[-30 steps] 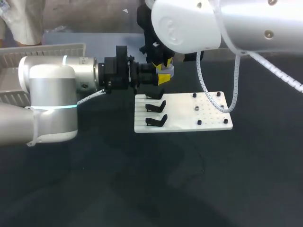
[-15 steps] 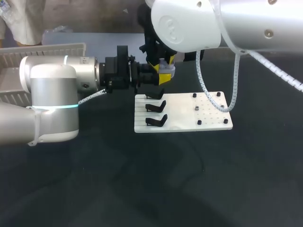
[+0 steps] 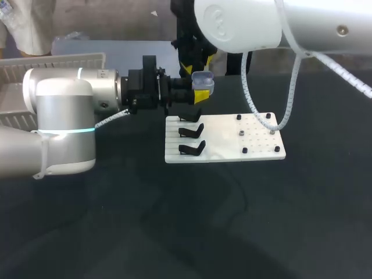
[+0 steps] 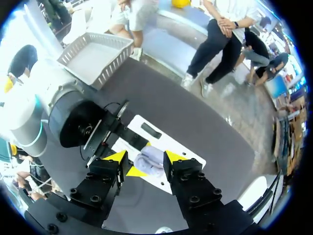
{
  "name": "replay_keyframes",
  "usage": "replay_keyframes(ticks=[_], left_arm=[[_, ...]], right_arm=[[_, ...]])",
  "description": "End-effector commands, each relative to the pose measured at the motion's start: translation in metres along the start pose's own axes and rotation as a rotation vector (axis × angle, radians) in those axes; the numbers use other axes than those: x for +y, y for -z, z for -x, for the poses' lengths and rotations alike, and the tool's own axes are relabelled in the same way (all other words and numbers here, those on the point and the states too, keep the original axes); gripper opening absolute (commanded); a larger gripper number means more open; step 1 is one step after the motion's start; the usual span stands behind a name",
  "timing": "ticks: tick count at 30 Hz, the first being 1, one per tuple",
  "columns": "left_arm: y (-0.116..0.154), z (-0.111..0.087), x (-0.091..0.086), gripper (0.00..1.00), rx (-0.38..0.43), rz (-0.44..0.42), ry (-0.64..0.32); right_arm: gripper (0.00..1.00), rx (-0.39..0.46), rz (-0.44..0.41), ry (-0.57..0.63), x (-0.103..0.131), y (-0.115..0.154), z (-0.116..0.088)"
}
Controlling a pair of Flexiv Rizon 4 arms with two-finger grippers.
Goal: Pick up each earbud case from the left stands, insert the matching earbuds, close the lid, and place the case in the box.
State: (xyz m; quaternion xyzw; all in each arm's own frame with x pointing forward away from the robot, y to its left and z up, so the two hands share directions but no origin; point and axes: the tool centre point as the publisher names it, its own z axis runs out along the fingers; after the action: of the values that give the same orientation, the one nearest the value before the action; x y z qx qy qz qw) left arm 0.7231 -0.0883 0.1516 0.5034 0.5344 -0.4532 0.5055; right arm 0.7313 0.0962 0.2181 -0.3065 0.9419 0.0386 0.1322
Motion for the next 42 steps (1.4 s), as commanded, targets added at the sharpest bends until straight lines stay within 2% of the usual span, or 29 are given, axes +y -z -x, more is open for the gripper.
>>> replay_keyframes(ticks=[1,5,8,13,25,35,39,40,42], left_arm=[[0.0,0.0,-0.001,0.0,-0.004,0.005,-0.003],[0.0,0.0,-0.001,0.0,-0.004,0.005,-0.003],[0.0,0.0,-0.001,0.0,-0.004,0.005,-0.003],[0.0,0.0,-0.001,0.0,-0.004,0.005,-0.003],[0.0,0.0,-0.001,0.0,-0.004,0.005,-0.003],[0.0,0.0,-0.001,0.0,-0.004,0.005,-0.003],[0.0,0.0,-0.001,0.0,-0.004,0.005,-0.003],[0.0,0.0,-0.001,0.0,-0.004,0.005,-0.003],[0.0,0.0,-0.001,0.0,-0.004,0.005,-0.003]], right_arm=[[0.46,-0.05,0.011,-0.035,-0.013,-0.008,0.006],[0.46,-0.107,-0.009,-0.098,-0.028,-0.016,0.018],[0.46,-0.119,-0.033,-0.143,-0.04,-0.025,0.024],[0.45,-0.094,-0.041,-0.18,-0.049,-0.036,0.023],[0.47,-0.049,-0.04,-0.204,-0.038,-0.041,-0.008],[0.48,-0.056,-0.034,-0.229,-0.035,-0.038,-0.021],[0.5,-0.097,-0.037,-0.267,-0.037,-0.027,-0.025],[0.58,-0.116,-0.027,-0.287,-0.038,-0.02,-0.028],[0.59,-0.157,-0.013,-0.332,-0.041,-0.008,-0.04]])
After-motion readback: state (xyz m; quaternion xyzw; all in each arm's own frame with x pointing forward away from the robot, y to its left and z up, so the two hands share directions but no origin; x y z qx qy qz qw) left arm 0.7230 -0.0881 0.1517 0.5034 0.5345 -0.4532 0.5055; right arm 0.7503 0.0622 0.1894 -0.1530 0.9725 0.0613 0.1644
